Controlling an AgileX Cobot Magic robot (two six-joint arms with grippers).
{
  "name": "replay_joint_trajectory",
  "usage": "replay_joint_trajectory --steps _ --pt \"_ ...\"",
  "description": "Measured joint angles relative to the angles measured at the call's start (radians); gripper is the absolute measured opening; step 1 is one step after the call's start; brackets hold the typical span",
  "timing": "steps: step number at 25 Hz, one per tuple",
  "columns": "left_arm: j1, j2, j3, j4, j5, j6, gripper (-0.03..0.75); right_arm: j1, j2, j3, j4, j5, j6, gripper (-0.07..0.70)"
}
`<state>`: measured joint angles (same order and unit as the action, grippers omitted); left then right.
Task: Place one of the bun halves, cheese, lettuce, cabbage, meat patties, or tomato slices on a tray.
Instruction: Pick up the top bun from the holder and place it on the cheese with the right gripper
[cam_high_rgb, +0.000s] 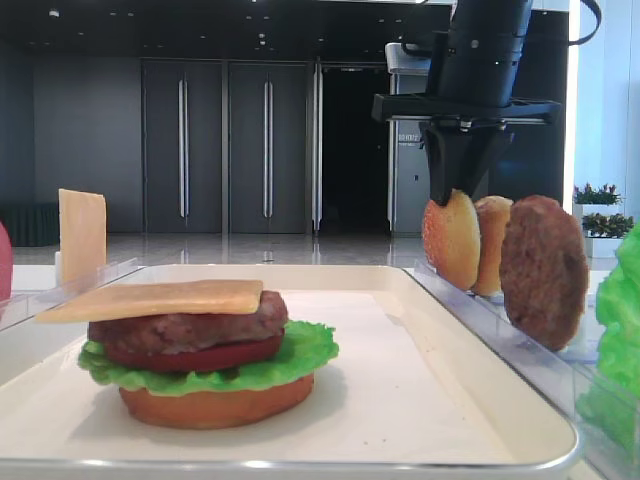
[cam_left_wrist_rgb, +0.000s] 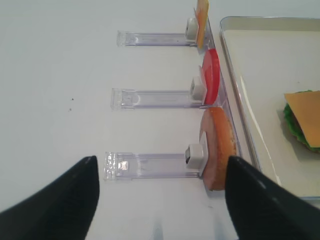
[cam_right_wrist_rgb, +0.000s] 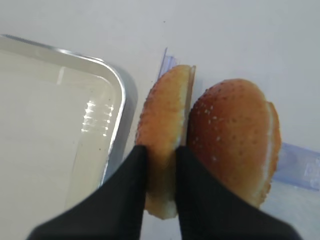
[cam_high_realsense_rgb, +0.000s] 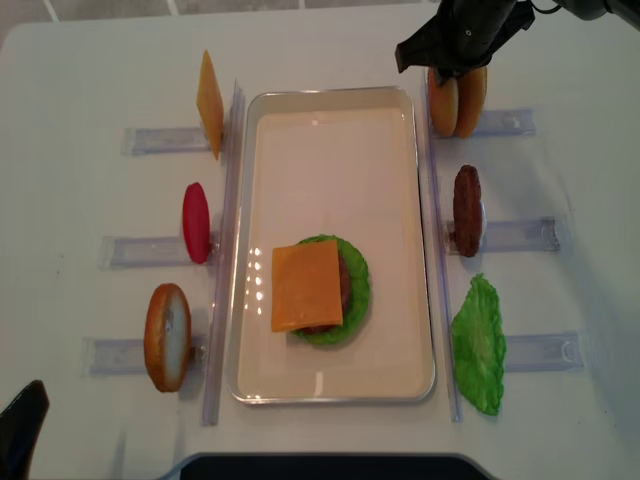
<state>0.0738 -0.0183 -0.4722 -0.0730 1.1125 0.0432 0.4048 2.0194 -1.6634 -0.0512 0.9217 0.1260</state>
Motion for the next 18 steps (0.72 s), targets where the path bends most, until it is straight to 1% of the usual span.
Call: replay_joint_trajectory --steps 11,17,18 --pt "0.000 0.000 0.000 0.000 0.000 0.000 0.591 0.013 -0.097 0.001 -0.001 0.025 -0.028 0.145" --pt "0.000 0.000 0.000 0.000 0.000 0.000 0.591 0.014 -0.158 -0.025 -0.036 0.059 -0.044 0.144" --pt "0.000 0.000 0.000 0.000 0.000 0.000 0.591 0.014 -0.167 -0.036 -0.046 0.069 -0.045 0.133"
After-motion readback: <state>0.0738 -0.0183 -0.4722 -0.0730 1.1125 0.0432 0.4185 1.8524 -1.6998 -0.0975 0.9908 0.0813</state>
